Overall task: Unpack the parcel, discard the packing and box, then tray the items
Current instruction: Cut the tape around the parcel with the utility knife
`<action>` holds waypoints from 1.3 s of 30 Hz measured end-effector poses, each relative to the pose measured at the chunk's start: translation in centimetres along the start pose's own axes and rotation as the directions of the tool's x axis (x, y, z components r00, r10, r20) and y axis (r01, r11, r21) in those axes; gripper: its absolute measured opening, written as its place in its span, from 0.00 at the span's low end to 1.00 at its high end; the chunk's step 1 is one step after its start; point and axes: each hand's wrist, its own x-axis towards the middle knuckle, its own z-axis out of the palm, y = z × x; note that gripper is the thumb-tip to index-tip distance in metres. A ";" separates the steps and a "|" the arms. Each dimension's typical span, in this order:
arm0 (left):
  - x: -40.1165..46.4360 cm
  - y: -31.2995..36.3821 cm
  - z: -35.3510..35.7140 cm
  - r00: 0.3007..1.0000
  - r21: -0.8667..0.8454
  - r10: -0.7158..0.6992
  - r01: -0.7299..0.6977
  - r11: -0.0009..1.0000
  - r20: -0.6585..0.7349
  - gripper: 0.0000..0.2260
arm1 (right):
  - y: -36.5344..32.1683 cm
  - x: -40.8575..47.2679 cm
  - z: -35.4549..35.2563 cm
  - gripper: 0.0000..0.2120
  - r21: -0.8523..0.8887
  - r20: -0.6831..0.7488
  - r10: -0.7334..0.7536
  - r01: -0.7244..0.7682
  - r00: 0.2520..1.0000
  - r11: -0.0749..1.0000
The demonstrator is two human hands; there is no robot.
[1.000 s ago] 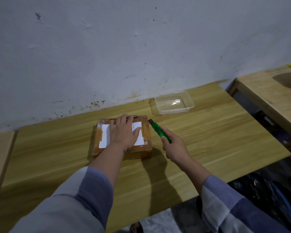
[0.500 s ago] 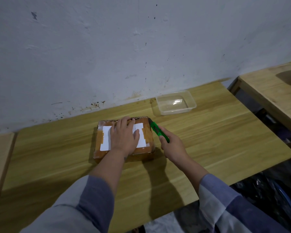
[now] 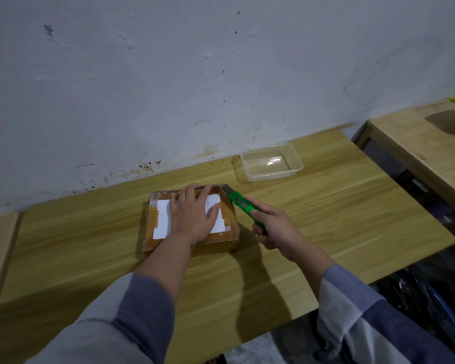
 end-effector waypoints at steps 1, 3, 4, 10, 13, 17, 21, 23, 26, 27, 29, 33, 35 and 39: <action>0.2 0.1 -0.1 1.000 -0.009 0.005 -0.005 1.000 0.007 0.23 | 0.0 0.0 0.0 0.20 -0.021 -0.015 -0.006 0.006 1.000 1.000; 0.7 0.4 -0.3 1.000 -0.021 0.022 -0.022 1.000 0.002 0.21 | 0.0 -0.1 0.1 0.20 -0.071 -0.058 -0.035 0.031 0.998 0.997; 0.8 0.5 -0.4 1.000 -0.023 0.028 -0.028 0.999 -0.005 0.20 | 0.1 -0.2 0.1 0.20 -0.106 -0.085 -0.056 0.047 0.995 0.993; 0.7 0.8 -0.2 0.999 -0.055 0.024 -0.026 0.998 -0.034 0.18 | 1.1 0.3 0.2 0.20 -0.341 -0.179 -0.180 0.110 0.967 0.934; 0.7 0.7 0.0 0.999 -0.055 0.029 -0.031 0.998 -0.031 0.18 | 1.1 0.5 0.3 0.20 -0.402 -0.176 -0.208 0.122 0.962 0.907; 0.5 0.6 0.5 0.999 -0.062 0.044 -0.044 0.997 -0.011 0.21 | 0.5 0.2 0.4 0.20 -0.512 -0.169 -0.273 0.153 0.947 0.845; 0.1 0.6 0.9 0.999 -0.058 0.038 -0.036 0.998 0.034 0.27 | -0.1 0.7 0.8 0.20 -0.438 -0.159 -0.211 0.123 0.964 0.891; 0.1 0.7 1.0 0.999 -0.051 0.035 -0.033 0.998 0.036 0.30 | -0.4 0.7 0.6 0.19 -0.363 -0.149 -0.144 0.081 0.978 0.928; 0.0 0.9 1.0 0.999 -0.055 0.029 -0.027 0.998 0.043 0.30 | -1.0 0.4 -0.3 0.20 -0.245 -0.070 -0.041 0.023 0.997 0.969; -0.1 1.0 1.1 0.999 -0.056 0.024 -0.021 0.998 0.043 0.29 | -1.2 0.3 -0.5 0.19 -0.241 -0.050 -0.030 0.017 0.998 0.970; -0.2 1.0 1.1 0.999 -0.056 0.017 -0.015 0.998 0.030 0.29 | -1.6 0.2 -0.6 0.19 -0.294 -0.070 -0.047 0.025 0.996 0.956; -0.3 0.9 1.2 1.000 -0.076 0.028 -0.027 0.997 0.010 0.28 | -1.4 0.5 -0.4 0.19 -0.283 -0.073 -0.040 0.018 0.997 0.959; -0.2 1.0 1.2 0.999 -0.081 0.044 -0.043 0.996 0.007 0.28 | -1.2 0.4 -0.8 0.19 -0.237 -0.061 -0.026 0.011 0.998 0.972; -0.1 0.9 0.9 0.999 -0.003 0.040 -0.040 0.999 0.011 0.28 | -1.1 0.7 -1.0 0.19 -0.241 -0.046 -0.033 0.021 0.998 0.970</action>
